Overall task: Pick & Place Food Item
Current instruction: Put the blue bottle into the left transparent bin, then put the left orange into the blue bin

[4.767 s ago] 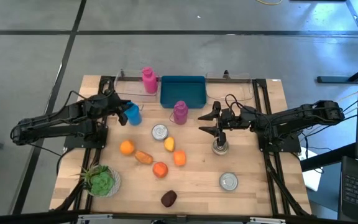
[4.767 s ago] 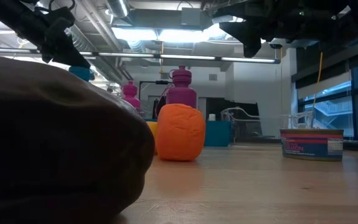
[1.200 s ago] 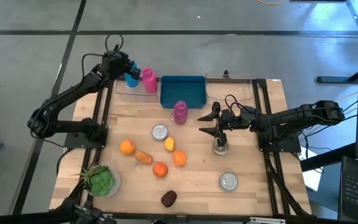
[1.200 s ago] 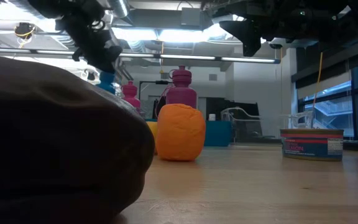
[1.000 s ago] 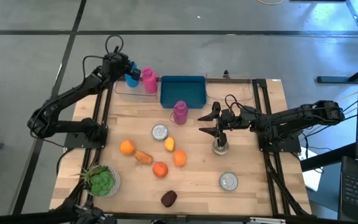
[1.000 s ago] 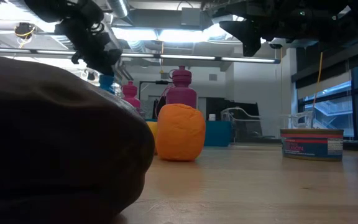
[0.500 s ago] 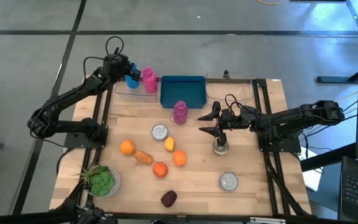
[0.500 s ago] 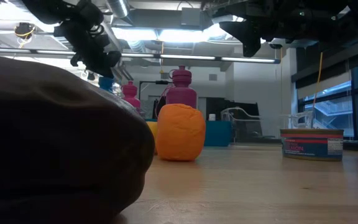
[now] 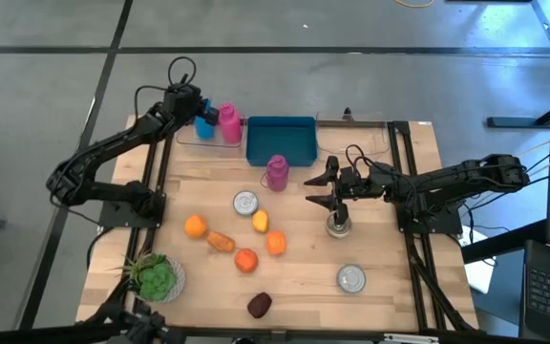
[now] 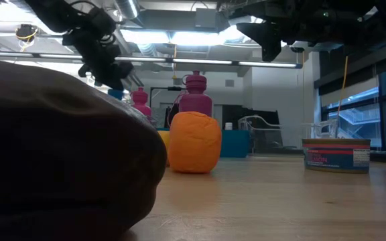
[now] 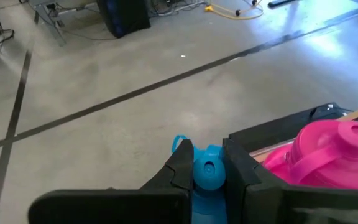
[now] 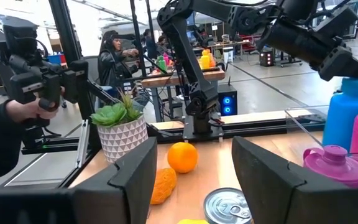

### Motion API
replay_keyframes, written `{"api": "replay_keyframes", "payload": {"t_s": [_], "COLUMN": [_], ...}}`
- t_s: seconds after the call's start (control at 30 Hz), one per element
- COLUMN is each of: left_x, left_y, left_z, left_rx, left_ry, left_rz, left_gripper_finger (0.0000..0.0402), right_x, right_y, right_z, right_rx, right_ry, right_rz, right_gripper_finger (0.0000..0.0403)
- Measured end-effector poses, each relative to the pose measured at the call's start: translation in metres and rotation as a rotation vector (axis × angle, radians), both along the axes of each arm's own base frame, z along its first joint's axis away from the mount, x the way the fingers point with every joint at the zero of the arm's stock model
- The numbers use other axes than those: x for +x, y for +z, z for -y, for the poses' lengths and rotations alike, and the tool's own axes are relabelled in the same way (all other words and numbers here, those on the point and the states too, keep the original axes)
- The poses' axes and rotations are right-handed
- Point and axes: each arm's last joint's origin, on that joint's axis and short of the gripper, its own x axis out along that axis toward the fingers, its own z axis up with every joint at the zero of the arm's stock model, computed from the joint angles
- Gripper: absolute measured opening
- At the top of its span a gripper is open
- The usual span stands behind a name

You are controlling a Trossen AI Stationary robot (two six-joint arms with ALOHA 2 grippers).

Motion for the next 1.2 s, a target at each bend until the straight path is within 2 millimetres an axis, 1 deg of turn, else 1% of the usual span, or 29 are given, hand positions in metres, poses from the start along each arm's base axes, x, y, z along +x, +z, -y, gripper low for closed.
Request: {"api": "replay_keyframes", "payload": {"t_s": [0.27,0.53,0.87,1.07,1.2], "left_x": [0.0006,0.0005,-0.0004,0.0002,0.0019], "left_y": [-0.0004,-0.0004,-0.0003,0.0004,0.0037], "left_z": [-0.001,-0.001,-0.0013,-0.0014,-0.0016], "left_rx": [0.002,0.003,0.011,0.019,0.038], "left_ry": [0.0,0.002,0.03,0.012,-0.035], "left_rz": [0.002,0.002,-0.012,-0.018,0.016], "left_gripper_finger": [0.0032,0.0075,0.0108,0.0132,0.0153], "right_x": [-0.0001,-0.0001,-0.0001,-0.0001,-0.0001], "right_y": [0.0,0.0,0.0,0.0,0.0], "right_z": [-0.0007,-0.0006,-0.0006,-0.0006,-0.0006], "right_rx": [-0.001,-0.001,-0.001,-0.001,-0.001], "right_ry": [0.023,0.022,0.022,0.022,0.022], "right_rz": [0.0,0.0,0.0,0.0,0.0], "right_gripper_finger": [0.0207,0.0207,0.0207,0.0207,0.0207]}}
